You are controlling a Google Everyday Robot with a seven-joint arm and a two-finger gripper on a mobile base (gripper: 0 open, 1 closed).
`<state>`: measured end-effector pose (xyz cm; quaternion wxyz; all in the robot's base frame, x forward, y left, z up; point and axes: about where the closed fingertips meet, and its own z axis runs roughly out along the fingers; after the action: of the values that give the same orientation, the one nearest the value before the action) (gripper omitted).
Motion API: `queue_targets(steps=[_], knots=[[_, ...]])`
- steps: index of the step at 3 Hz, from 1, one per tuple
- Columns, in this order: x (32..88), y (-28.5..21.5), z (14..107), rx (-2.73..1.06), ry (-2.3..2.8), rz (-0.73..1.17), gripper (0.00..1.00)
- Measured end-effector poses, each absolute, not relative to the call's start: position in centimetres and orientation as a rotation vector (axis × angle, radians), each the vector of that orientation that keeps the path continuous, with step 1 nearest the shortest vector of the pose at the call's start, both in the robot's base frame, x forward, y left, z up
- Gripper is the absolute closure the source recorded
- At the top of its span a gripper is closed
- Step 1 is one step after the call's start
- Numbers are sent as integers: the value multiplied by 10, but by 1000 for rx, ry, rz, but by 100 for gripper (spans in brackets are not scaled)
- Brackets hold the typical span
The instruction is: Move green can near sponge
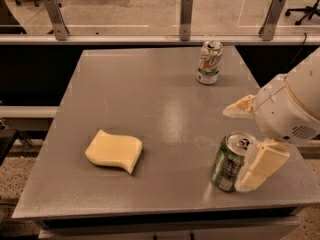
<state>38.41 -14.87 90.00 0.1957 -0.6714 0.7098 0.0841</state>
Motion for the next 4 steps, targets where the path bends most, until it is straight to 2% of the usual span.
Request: queue_targets(steps=[2, 3, 4], knots=[[391, -146, 901, -1895, 1979, 236, 64], [418, -117, 909, -1923, 1934, 251, 95], [435, -90, 911, -1942, 1889, 295, 100]])
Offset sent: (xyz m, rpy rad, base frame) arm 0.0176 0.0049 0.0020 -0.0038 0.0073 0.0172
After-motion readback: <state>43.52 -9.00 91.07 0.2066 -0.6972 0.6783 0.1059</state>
